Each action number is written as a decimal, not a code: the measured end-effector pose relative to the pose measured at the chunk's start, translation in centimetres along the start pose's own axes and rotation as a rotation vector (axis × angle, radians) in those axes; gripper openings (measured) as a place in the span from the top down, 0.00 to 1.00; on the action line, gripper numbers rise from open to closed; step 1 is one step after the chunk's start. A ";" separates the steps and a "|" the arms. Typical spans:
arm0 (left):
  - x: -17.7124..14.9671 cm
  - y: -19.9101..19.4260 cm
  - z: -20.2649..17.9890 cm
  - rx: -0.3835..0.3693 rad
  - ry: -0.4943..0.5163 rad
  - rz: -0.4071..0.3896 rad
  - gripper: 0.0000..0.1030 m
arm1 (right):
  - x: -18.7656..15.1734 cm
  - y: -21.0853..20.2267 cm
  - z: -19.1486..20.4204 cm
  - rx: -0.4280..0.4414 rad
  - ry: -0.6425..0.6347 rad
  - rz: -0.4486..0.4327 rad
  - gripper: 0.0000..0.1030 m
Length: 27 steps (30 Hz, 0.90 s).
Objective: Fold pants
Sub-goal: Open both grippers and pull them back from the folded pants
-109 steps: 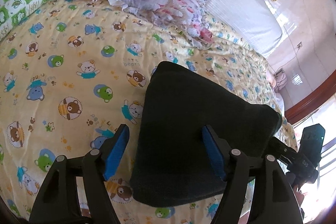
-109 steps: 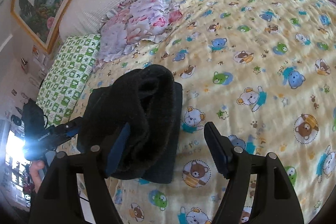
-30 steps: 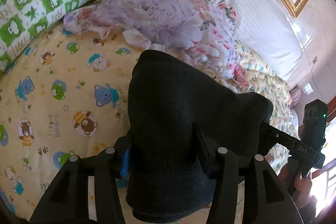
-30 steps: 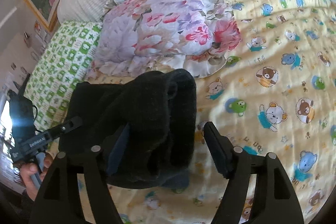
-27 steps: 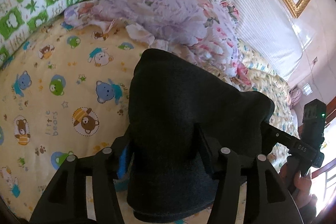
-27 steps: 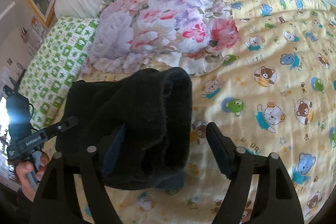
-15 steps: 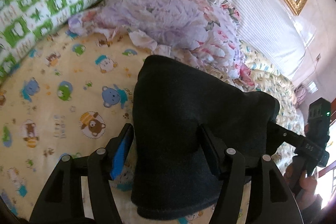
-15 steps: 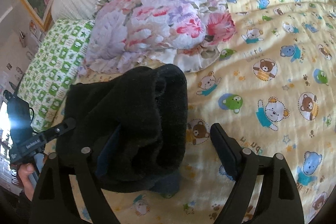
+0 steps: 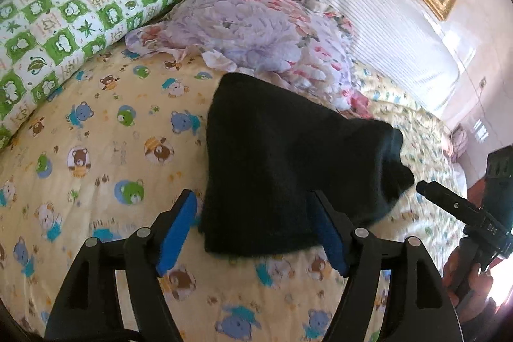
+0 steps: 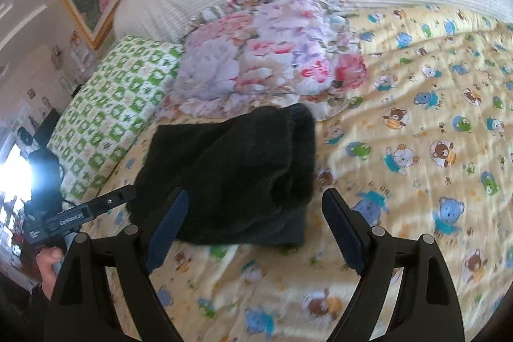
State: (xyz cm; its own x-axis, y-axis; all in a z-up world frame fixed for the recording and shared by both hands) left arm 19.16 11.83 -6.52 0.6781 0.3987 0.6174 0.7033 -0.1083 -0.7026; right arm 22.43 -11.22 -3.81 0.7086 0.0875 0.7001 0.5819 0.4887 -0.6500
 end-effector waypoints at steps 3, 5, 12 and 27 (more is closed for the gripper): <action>-0.9 -0.6 -0.6 0.013 0.029 -0.003 0.28 | -1.1 0.0 1.9 -0.001 -0.068 0.017 0.17; -1.4 -1.1 -0.9 0.005 0.032 -0.001 0.28 | -1.8 0.0 2.9 -0.012 -0.104 0.024 0.17; -2.1 -2.7 -0.7 0.094 0.064 -0.056 0.20 | -2.8 -0.1 5.3 -0.060 -0.213 0.013 0.06; -4.4 -3.2 -0.2 0.170 0.074 -0.059 0.18 | -4.6 0.1 4.9 -0.111 -0.224 0.012 0.05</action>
State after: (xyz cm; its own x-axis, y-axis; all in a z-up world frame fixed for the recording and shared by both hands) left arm 14.01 10.27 -6.92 0.6552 0.3310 0.6791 0.7001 0.0715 -0.7104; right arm 17.22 -7.34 -5.65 0.6165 0.2890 0.7324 0.6234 0.3891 -0.6782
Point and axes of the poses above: each gripper's, at about its wrist camera, not at the fingertips, and y roughly the way its jaws point, z to its left, x to its top, the point moved 8 cm from there along y, roughly the way its jaws point, and after that the axes turned 4 degrees about -y, right-handed, at the moved point
